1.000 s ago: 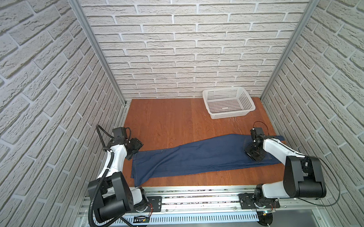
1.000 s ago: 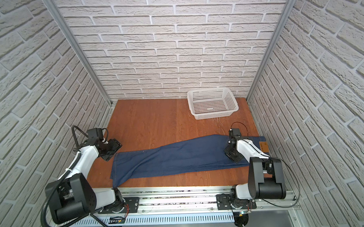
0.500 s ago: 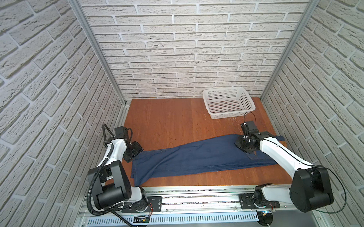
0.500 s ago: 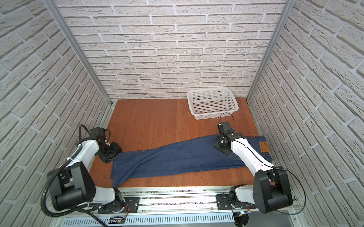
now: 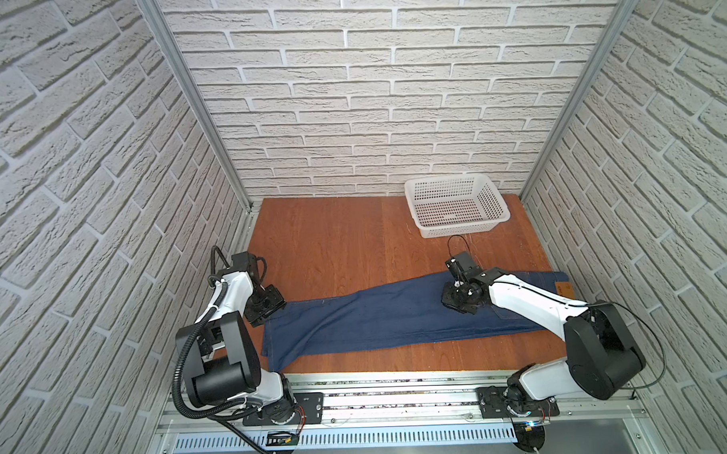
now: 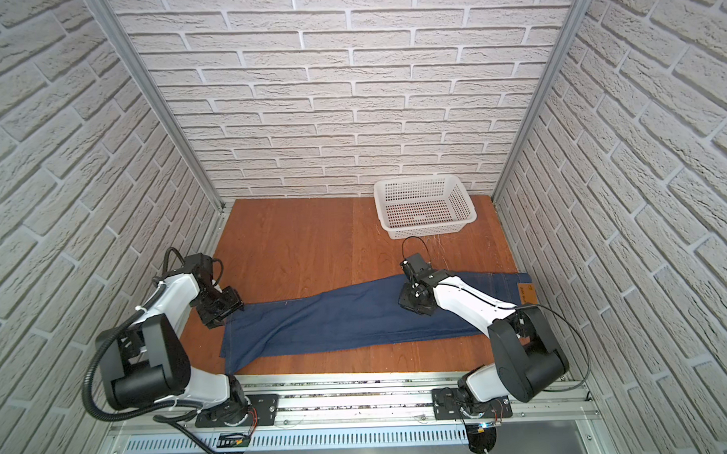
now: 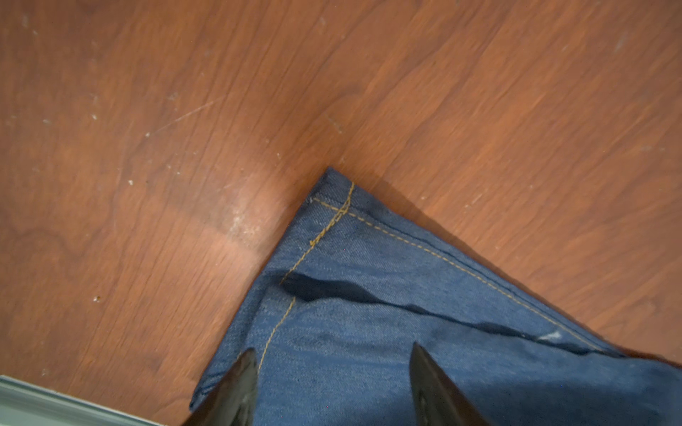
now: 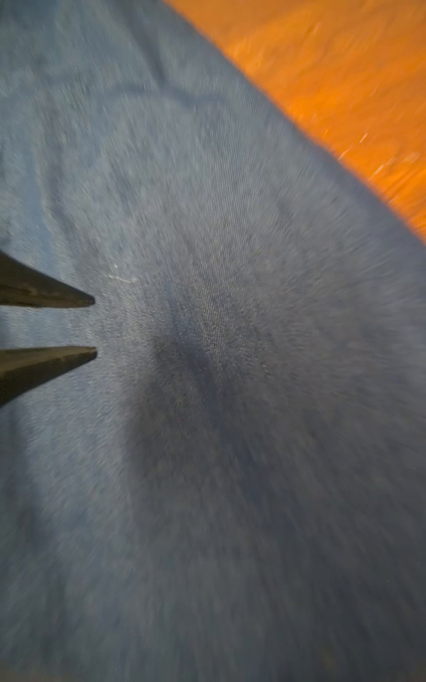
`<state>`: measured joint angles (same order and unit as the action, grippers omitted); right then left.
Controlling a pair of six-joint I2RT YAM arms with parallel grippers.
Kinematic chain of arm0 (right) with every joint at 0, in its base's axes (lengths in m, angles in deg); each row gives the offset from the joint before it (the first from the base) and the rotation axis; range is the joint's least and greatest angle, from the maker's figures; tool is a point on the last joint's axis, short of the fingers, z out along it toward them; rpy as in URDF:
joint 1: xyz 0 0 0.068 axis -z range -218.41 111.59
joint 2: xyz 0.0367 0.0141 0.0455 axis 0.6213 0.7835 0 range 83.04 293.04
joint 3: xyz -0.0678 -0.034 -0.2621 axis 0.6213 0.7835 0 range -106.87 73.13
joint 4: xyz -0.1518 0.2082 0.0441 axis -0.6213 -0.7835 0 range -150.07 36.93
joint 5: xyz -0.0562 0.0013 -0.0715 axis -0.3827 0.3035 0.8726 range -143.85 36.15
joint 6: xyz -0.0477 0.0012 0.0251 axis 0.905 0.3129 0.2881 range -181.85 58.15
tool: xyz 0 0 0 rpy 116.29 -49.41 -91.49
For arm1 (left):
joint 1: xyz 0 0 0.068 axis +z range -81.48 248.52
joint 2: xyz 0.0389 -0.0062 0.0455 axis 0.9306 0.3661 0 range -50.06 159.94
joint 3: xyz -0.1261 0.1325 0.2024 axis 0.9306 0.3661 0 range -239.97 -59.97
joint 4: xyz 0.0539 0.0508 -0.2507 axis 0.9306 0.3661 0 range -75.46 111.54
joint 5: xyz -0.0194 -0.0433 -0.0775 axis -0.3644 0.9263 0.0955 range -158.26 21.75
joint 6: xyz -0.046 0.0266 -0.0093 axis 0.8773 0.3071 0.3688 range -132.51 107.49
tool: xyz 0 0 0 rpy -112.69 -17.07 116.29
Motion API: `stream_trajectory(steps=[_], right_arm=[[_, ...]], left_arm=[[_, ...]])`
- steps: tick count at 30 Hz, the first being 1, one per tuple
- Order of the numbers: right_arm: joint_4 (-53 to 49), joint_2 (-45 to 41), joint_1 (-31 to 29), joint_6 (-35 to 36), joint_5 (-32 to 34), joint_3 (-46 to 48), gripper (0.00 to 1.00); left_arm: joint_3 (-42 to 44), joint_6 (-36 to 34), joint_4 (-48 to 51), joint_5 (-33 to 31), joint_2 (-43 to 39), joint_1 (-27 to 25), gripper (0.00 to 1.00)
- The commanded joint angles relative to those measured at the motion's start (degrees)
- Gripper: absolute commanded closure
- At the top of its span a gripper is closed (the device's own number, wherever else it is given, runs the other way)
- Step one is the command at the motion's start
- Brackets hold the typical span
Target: Fold and stack the trousers
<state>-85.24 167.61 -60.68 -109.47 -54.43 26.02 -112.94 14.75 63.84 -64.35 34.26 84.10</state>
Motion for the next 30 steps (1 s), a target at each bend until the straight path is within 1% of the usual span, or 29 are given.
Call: stream_trajectory(steps=[1, 4, 7, 12, 15, 19, 22, 24, 27, 30], right_arm=[[2.24, 3.57, -0.26, -0.41, -0.84, 1.04, 0.81], [3.64, 7.62, -0.24, -1.45, -2.76, 0.96, 0.84], [5.68, 10.99, -0.15, -2.8, -4.14, 0.96, 0.85], [7.0, 14.35, 0.48, -4.55, -3.51, 0.04, 0.85], [7.07, 15.22, 1.14, -5.53, -2.82, -0.7, 0.85], [6.42, 14.92, 2.2, -6.85, -0.69, -1.63, 0.85], [5.81, 14.97, 3.29, -7.48, 0.5, -2.48, 0.85], [5.05, 15.22, 4.04, -7.58, 1.16, -3.04, 0.85], [4.13, 15.1, 5.05, -7.49, 1.89, -3.45, 0.85], [3.56, 14.66, 5.27, -7.09, 2.42, -3.59, 0.85]], left_arm=[[0.68, 1.22, 1.5, -0.99, 1.51, -0.84, 0.35], [1.62, 2.75, 0.3, -1.24, 1.62, -1.59, 0.35], [1.85, 3.58, -1.08, -1.24, 2.23, -2.03, 0.34], [0.34, 3.5, -4.8, 0.0, 5.94, -2.49, 0.33], [-1.82, 3.07, -7.81, 1.95, 9.33, -2.72, 0.35], [-7.24, 1.55, -9.48, 3.94, 14.45, -3.53, 0.35], [-12.57, 0.07, -8.03, 4.1, 17.87, -3.93, 0.35], [-15.4, -1.08, -6.65, 3.65, 18.65, -3.89, 0.34], [-17.91, -2.64, -3.94, 1.92, 17.82, -3.17, 0.31], [-18.58, -3.84, -0.87, 0.89, 15.51, -1.09, 0.29]])
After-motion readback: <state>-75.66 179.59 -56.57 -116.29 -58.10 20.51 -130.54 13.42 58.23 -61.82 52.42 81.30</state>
